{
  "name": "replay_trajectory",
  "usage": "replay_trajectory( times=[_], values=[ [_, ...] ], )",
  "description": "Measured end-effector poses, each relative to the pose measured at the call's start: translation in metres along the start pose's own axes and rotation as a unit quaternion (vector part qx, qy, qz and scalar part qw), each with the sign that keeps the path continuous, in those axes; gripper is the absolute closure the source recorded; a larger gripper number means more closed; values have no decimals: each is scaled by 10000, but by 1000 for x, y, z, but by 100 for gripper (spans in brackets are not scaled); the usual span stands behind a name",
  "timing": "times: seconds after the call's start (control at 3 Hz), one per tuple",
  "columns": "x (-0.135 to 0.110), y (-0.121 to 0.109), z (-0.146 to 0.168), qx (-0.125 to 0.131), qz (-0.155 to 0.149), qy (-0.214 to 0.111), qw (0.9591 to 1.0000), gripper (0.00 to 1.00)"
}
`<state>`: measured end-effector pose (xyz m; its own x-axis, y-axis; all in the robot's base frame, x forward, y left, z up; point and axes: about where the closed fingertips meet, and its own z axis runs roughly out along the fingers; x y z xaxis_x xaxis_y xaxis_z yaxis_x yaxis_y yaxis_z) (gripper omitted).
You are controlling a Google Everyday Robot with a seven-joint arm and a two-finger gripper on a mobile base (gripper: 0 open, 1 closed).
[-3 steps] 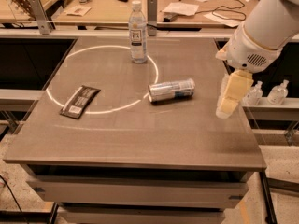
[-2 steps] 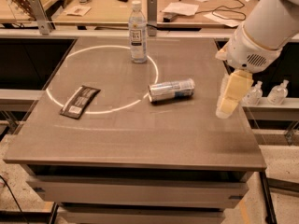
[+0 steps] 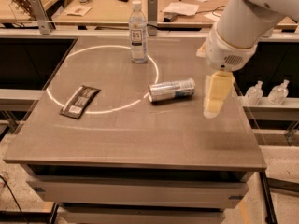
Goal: Place redbull can upright
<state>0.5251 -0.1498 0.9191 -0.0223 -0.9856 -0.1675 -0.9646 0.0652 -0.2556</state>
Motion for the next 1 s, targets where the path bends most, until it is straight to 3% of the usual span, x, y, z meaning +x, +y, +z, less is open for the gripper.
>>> replay_trajectory(
  times=[0.67,1.0],
  values=[
    [-25,-20,20,-313,-394,98,9987,0],
    [-28,-30,28,-437,-432,145,9980,0]
  ],
)
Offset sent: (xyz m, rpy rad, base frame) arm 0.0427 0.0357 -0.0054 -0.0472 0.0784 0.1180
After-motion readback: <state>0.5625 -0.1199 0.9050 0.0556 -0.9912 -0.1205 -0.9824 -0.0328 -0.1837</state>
